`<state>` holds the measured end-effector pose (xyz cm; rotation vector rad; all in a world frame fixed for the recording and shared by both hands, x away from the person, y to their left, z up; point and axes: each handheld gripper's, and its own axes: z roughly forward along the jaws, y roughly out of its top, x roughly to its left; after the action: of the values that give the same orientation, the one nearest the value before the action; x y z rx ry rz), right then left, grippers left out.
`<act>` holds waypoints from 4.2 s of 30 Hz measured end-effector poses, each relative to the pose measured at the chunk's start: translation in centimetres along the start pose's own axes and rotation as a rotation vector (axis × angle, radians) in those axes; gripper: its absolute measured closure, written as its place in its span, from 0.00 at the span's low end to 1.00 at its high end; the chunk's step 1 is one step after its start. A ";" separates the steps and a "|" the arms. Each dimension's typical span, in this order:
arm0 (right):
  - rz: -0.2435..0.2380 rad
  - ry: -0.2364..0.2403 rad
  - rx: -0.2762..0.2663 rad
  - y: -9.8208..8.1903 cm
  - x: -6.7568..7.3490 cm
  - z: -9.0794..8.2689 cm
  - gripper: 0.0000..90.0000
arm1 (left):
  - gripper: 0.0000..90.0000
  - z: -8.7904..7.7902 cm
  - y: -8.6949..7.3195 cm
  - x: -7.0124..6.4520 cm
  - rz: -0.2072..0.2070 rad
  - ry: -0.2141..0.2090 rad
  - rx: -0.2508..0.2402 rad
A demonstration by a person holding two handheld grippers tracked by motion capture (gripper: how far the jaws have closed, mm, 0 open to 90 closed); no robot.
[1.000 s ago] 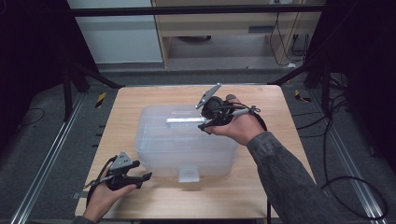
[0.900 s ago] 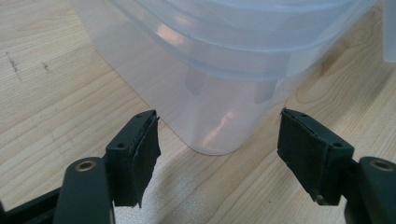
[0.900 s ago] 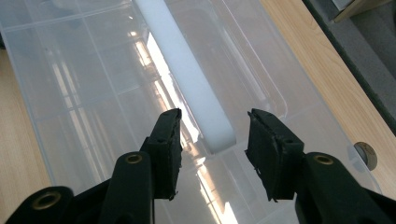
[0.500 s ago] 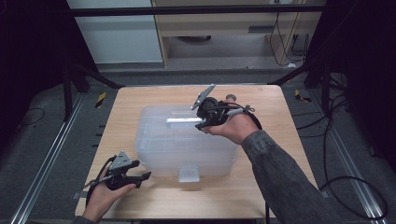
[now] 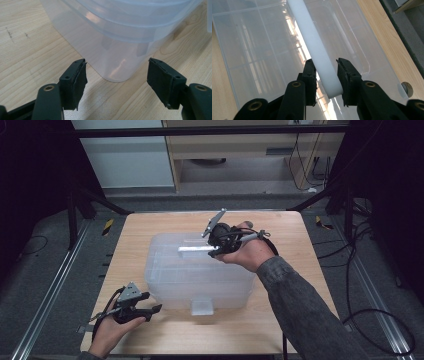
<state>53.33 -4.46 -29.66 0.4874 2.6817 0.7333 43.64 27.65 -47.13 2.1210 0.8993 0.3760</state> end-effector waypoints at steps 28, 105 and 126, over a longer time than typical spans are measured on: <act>-0.013 0.010 -0.016 1.1 -2.1 -1.1 0.79 | 0.36 -0.6 -0.1 0.3 -0.008 -0.002 -0.010; 0.027 0.030 0.016 3.6 -6.9 -1.1 0.77 | 0.70 -5.2 9.1 2.8 -0.011 0.048 0.020; 0.040 0.034 0.026 4.0 -7.7 -1.0 0.77 | 0.75 -5.1 10.5 2.5 -0.020 0.057 -0.016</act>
<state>60.78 -4.75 -25.13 0.5411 2.7240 0.7245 47.72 27.61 -35.93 2.0940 0.9470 0.4342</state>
